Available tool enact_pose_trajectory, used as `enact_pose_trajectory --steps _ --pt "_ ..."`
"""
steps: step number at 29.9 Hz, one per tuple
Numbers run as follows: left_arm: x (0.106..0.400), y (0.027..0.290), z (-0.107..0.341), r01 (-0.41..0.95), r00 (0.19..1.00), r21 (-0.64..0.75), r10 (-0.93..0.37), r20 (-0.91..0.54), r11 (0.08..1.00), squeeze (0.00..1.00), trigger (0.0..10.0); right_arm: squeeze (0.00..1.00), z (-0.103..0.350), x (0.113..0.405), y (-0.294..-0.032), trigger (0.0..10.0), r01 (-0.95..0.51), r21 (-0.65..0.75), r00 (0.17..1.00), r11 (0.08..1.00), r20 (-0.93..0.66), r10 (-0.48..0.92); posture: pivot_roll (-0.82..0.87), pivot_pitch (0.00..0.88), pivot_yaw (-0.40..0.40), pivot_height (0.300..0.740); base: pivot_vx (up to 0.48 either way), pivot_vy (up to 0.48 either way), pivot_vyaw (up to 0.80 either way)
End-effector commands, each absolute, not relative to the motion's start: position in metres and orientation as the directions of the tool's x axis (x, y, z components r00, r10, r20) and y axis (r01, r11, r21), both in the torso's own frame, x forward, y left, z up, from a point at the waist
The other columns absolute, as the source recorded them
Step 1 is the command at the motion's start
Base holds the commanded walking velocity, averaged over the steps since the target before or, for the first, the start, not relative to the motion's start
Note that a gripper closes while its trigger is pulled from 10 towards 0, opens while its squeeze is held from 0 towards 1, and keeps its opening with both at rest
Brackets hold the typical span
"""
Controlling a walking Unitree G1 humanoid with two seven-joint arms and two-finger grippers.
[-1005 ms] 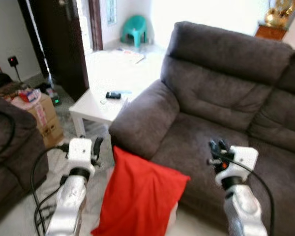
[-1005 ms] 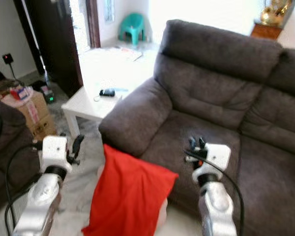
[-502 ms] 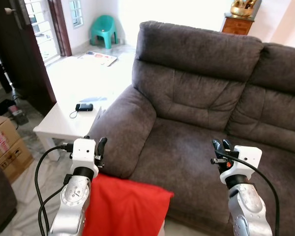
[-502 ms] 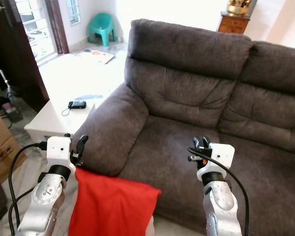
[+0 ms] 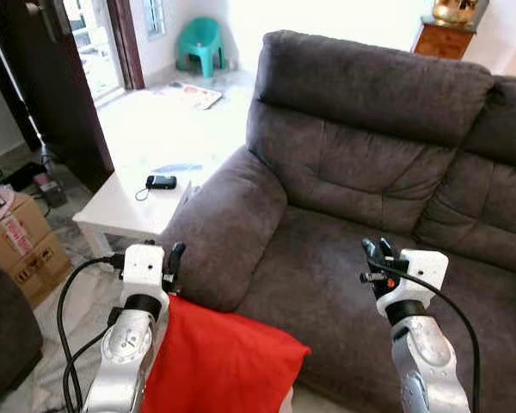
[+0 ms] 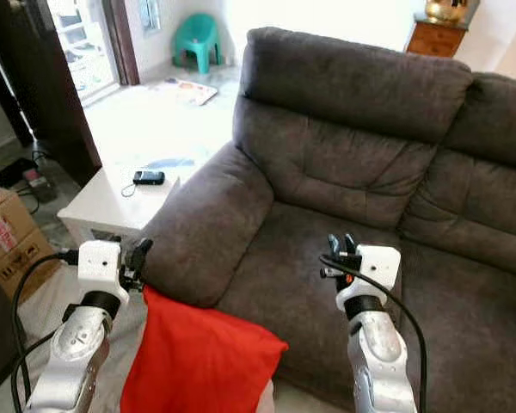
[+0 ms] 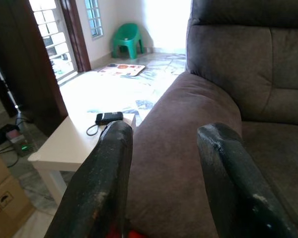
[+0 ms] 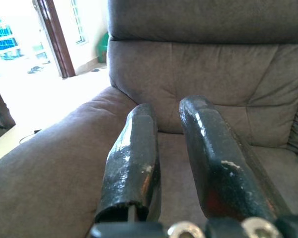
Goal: Move the pillow to the sofa from floor
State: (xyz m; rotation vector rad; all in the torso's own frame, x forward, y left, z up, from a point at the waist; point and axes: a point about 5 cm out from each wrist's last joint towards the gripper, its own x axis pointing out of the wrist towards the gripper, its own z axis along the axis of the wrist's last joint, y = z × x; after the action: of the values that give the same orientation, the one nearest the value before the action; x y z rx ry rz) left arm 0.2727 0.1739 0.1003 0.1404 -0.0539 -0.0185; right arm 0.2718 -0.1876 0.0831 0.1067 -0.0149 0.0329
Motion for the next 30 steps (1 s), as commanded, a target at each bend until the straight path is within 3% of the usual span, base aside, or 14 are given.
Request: enact_pose_trajectory --steps 1,30 --pt "0.2726 0.1720 0.1006 0.030 0.998 0.133 -0.037 0.054 0.991 0.00 10.0 0.00 0.0849 0.2736 -0.1903 10.0 -0.030 0.100 0.999 0.995 0.024 0.027 0.03 0.000 -0.076 0.740 0.000 0.000 0.00" --pt "0.2731 0.1725 0.1010 0.021 0.998 0.136 -0.029 0.058 0.990 0.00 10.0 0.00 0.0871 0.2760 -0.1917 10.0 -0.031 0.094 0.999 0.995 0.027 0.028 0.03 0.000 -0.075 0.740 0.000 0.000 0.00"
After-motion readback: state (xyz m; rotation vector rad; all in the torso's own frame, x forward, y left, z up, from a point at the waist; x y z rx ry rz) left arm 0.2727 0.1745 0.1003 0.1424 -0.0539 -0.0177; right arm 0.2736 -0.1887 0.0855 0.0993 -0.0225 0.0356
